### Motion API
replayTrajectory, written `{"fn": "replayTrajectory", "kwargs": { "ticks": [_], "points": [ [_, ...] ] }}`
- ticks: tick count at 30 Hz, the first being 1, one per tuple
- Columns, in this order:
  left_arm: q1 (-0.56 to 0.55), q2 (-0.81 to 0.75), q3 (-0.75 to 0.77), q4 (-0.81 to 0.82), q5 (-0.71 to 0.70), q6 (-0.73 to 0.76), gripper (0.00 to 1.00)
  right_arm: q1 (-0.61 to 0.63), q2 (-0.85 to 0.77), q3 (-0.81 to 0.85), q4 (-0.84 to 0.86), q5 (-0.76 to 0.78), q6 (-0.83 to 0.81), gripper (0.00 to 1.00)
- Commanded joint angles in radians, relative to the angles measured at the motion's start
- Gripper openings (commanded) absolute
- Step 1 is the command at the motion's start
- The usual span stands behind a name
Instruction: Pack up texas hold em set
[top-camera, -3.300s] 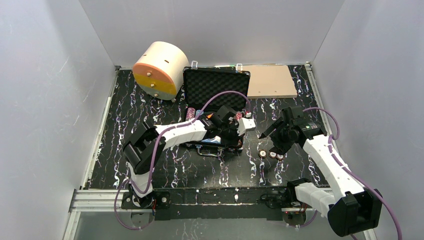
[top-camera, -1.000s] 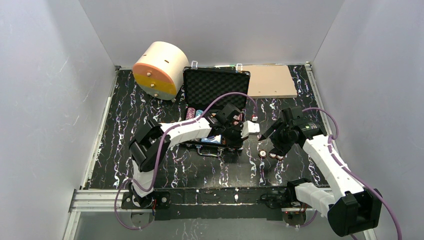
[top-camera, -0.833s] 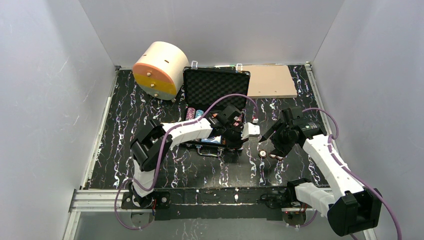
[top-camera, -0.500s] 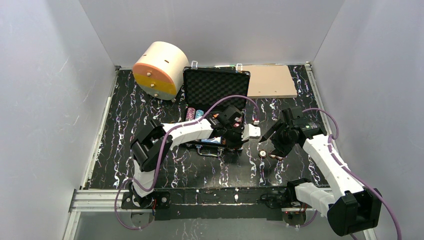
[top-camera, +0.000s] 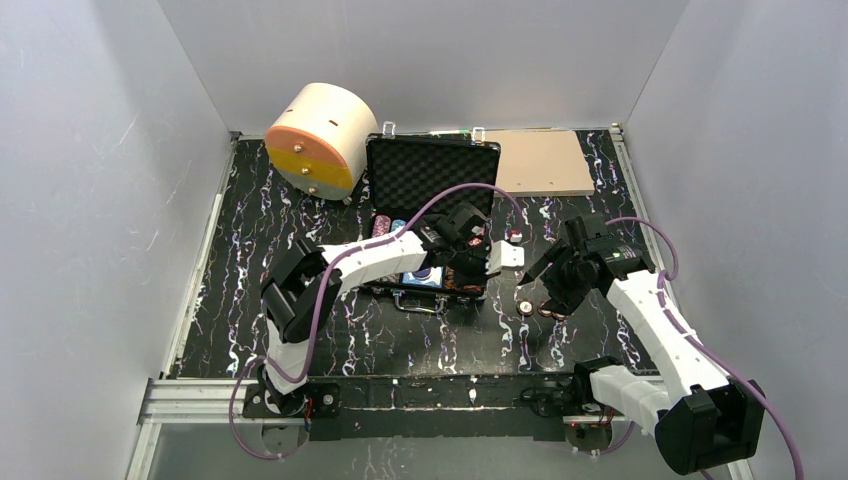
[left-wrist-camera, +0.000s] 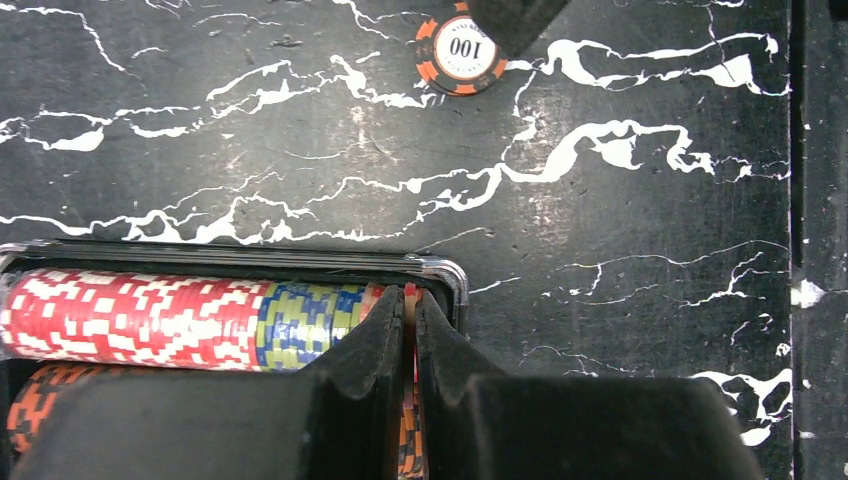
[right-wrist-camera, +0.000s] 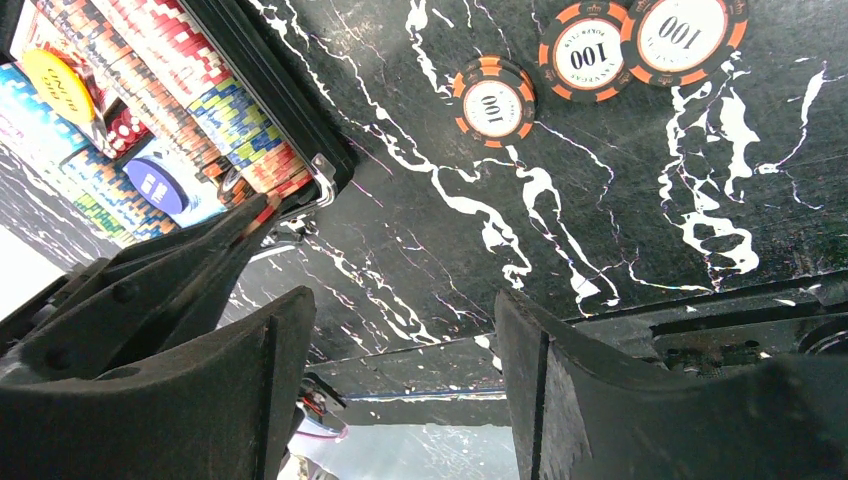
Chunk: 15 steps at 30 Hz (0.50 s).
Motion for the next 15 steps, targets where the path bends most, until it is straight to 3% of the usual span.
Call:
{"fn": "replayTrajectory", "kwargs": {
  "ticks": [1,15],
  "points": [
    [0.004,-0.017,0.037,-0.017,-0.005,0.027,0.00,-0.003,-0.017,0.013,-0.004,-0.009,0.011,0.74],
    [0.004,-0.041,0.042,-0.036,0.016,0.005,0.00,-0.004,-0.013,0.010,0.003,-0.010,0.011,0.74]
  ]
}}
